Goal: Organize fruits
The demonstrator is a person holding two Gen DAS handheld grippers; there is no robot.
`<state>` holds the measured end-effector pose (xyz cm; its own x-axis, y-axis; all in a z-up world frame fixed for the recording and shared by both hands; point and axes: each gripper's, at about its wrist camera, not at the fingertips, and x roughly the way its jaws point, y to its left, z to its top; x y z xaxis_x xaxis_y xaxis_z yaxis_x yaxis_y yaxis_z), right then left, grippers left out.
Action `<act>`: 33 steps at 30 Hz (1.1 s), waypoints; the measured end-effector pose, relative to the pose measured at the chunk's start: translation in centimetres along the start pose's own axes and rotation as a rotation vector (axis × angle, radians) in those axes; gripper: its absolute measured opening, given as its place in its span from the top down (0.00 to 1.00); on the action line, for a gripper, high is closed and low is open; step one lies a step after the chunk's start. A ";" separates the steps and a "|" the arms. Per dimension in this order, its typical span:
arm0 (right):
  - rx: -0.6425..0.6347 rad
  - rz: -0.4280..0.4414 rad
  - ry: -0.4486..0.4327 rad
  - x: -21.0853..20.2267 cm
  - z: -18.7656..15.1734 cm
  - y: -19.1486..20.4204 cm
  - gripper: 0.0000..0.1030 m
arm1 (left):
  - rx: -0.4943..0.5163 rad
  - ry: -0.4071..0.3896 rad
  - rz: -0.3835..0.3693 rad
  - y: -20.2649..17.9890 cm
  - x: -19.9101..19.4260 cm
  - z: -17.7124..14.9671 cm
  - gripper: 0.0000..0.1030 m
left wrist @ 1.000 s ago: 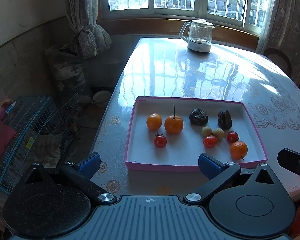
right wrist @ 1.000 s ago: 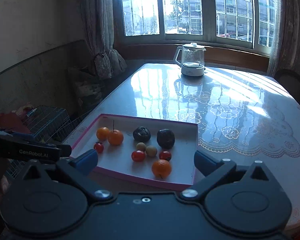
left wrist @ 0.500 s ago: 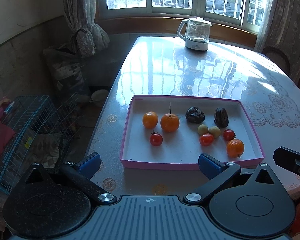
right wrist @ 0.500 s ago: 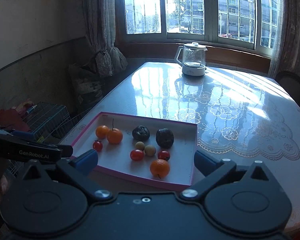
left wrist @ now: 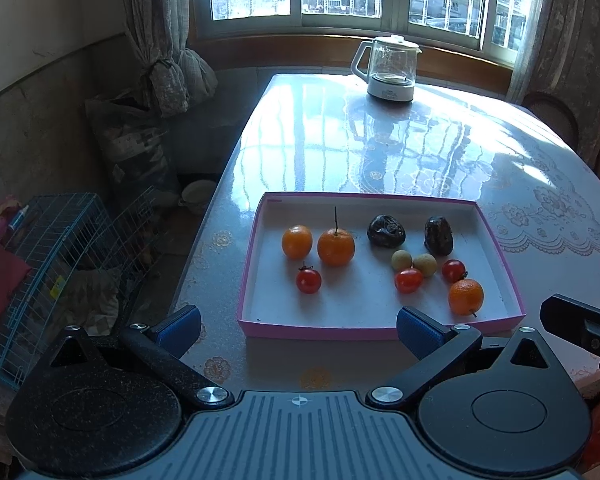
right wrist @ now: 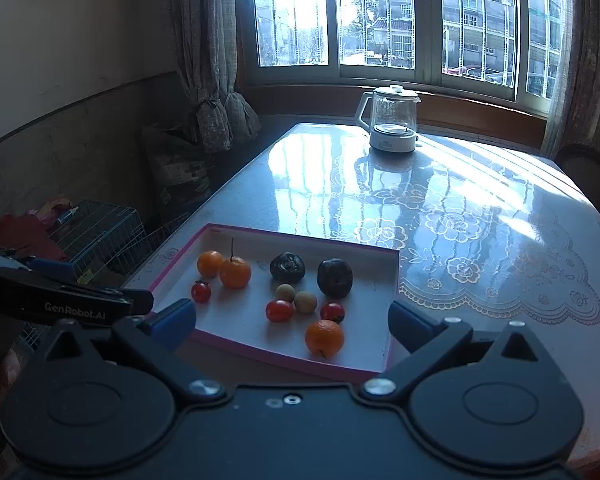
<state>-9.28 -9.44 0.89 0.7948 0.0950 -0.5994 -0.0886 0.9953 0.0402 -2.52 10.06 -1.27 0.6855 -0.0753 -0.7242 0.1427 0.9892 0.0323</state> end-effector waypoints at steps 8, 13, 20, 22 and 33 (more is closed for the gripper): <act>0.011 -0.004 0.004 -0.1 -0.1 -0.2 0.00 | 0.010 0.004 -0.003 -0.2 0.0 0.0 0.00; 0.012 -0.005 0.004 -0.2 -0.1 -0.2 0.00 | 0.016 0.005 -0.004 -0.4 -0.1 0.1 0.00; 0.011 -0.007 0.005 -0.3 -0.2 -0.3 0.00 | 0.021 0.005 -0.013 -0.8 -0.2 0.0 0.00; 0.012 -0.007 0.005 -0.3 -0.2 -0.4 0.00 | 0.021 0.005 -0.015 -0.8 -0.2 0.1 0.00; 0.016 -0.008 0.005 -0.5 -0.3 -0.5 0.00 | 0.033 0.003 -0.017 -1.1 -0.4 0.0 0.00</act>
<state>-9.83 -10.01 0.97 0.7924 0.0873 -0.6038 -0.0731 0.9962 0.0482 -2.96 8.97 -0.97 0.6809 -0.0917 -0.7266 0.1780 0.9831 0.0428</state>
